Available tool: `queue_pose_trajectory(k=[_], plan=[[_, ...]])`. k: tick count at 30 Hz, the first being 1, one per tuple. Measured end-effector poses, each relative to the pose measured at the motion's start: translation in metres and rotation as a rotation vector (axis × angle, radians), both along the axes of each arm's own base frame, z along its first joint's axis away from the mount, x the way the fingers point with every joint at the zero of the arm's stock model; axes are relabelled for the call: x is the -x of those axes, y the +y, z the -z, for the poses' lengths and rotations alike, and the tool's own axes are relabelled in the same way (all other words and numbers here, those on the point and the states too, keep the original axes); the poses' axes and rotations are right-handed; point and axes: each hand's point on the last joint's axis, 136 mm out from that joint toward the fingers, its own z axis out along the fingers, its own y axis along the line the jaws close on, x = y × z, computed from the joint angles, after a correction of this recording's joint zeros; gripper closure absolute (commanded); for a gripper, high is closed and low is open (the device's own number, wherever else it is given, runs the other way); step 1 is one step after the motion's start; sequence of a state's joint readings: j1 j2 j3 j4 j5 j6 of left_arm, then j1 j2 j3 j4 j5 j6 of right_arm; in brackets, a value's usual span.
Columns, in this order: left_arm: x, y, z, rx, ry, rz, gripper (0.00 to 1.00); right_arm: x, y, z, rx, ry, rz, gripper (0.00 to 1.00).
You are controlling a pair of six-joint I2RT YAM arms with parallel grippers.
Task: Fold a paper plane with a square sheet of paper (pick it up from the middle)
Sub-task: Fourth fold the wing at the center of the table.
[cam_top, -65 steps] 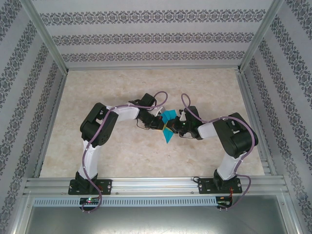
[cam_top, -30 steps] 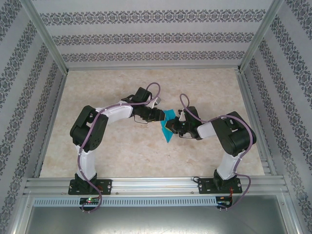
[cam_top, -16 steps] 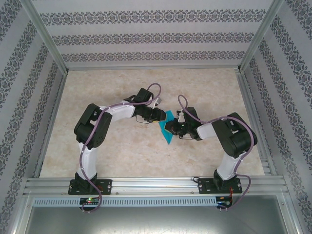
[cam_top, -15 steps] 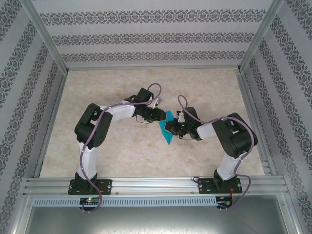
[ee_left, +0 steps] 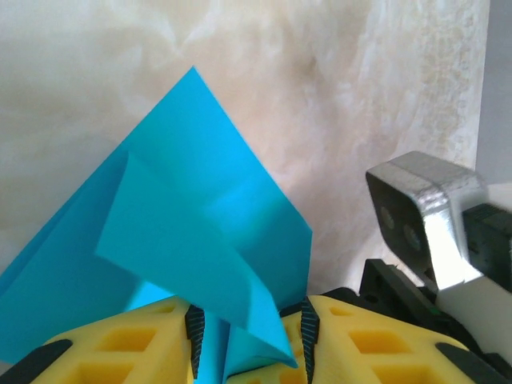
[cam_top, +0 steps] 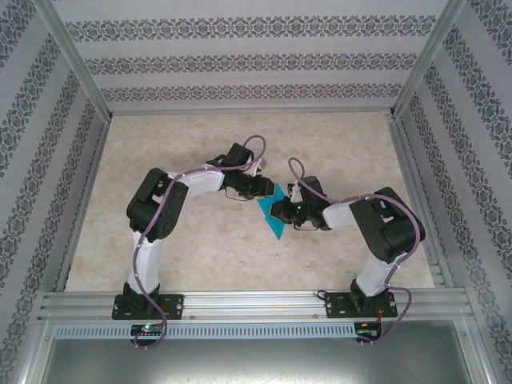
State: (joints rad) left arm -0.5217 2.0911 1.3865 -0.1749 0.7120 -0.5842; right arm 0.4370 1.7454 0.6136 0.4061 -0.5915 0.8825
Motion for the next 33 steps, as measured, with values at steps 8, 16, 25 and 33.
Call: queue_pose_trajectory(k=[8,16,25,33], plan=[[-0.003,-0.004,0.013,-0.004,0.015,0.013,0.80,0.002,0.003,0.000,0.018,-0.003,-0.021,0.89],[-0.003,-0.004,0.015,-0.013,0.018,0.028,0.97,0.004,0.001,-0.002,0.050,-0.011,-0.033,0.87],[-0.003,0.000,0.016,-0.020,0.015,0.032,1.00,0.007,-0.004,-0.016,0.082,-0.055,-0.048,0.74],[-0.009,0.011,0.020,-0.027,0.015,0.017,1.00,0.021,-0.005,-0.025,0.155,-0.109,-0.103,0.71]])
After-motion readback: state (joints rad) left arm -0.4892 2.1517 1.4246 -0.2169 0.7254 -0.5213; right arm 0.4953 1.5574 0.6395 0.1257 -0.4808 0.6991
